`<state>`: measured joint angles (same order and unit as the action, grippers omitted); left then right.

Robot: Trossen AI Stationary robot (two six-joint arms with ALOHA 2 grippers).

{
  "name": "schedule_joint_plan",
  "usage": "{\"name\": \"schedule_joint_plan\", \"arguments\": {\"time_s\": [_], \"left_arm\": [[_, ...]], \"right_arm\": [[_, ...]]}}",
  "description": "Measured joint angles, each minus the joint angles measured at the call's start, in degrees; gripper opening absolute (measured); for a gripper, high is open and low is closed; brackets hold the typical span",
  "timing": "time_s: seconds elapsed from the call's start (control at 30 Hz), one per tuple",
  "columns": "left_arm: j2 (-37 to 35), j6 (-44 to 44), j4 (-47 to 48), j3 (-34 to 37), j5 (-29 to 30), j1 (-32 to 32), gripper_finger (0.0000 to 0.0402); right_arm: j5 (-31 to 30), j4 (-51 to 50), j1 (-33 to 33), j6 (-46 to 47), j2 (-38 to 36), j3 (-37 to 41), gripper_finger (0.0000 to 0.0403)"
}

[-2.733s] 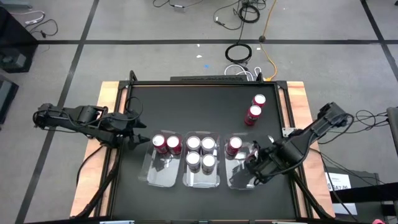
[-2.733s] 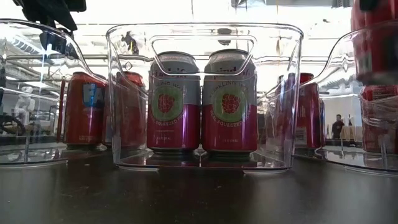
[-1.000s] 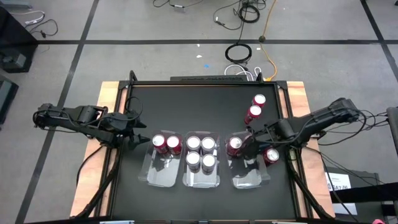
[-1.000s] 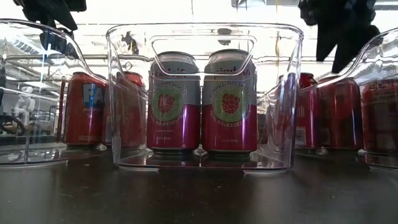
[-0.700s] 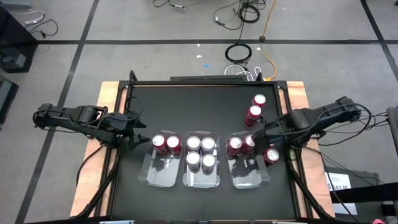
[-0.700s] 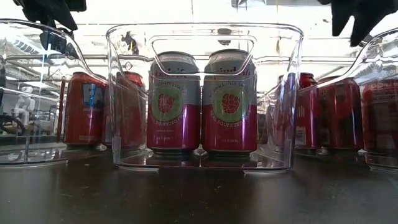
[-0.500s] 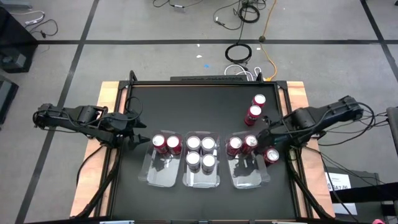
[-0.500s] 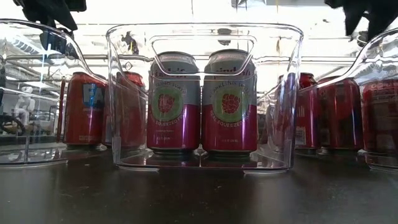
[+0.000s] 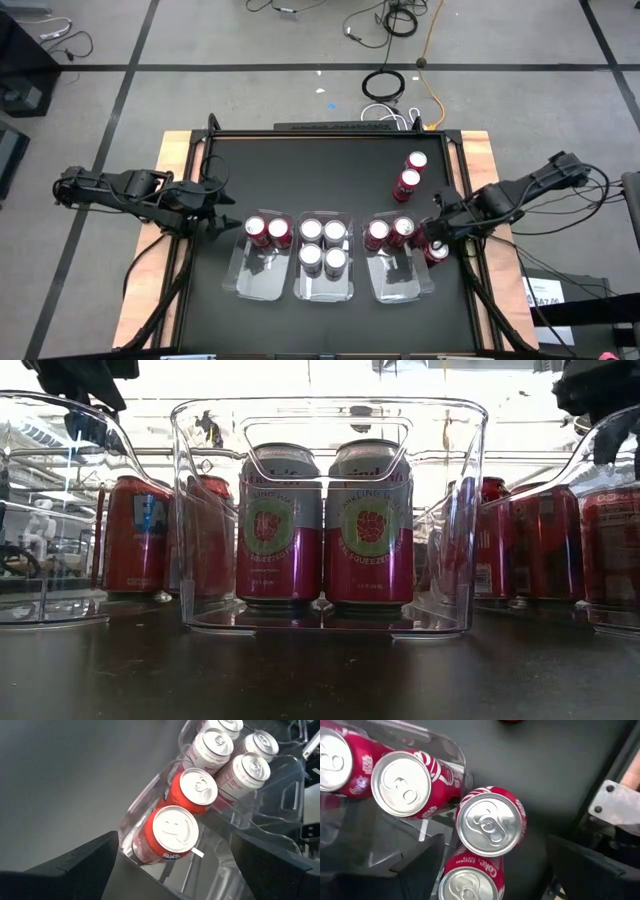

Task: Sort soda cans
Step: Put the red soda can into the right transparent bin

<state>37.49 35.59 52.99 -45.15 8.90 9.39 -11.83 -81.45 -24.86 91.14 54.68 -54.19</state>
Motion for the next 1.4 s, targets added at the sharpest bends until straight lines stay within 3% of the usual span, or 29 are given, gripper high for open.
{"name": "schedule_joint_plan", "arguments": {"time_s": [0.83, 1.4], "left_arm": [[0.0, 0.0, -0.1, 0.0, 2.3, 0.0, 0.0388], [0.0, 0.0, -0.1, 0.0, 2.3, 0.0, 0.0388]], "right_arm": [[0.1, 8.5, 3.2, -6.8, 1.6, 10.5, 0.0338], [0.0, 8.4, 3.2, -6.5, 1.6, 10.9, 0.0338]]}}
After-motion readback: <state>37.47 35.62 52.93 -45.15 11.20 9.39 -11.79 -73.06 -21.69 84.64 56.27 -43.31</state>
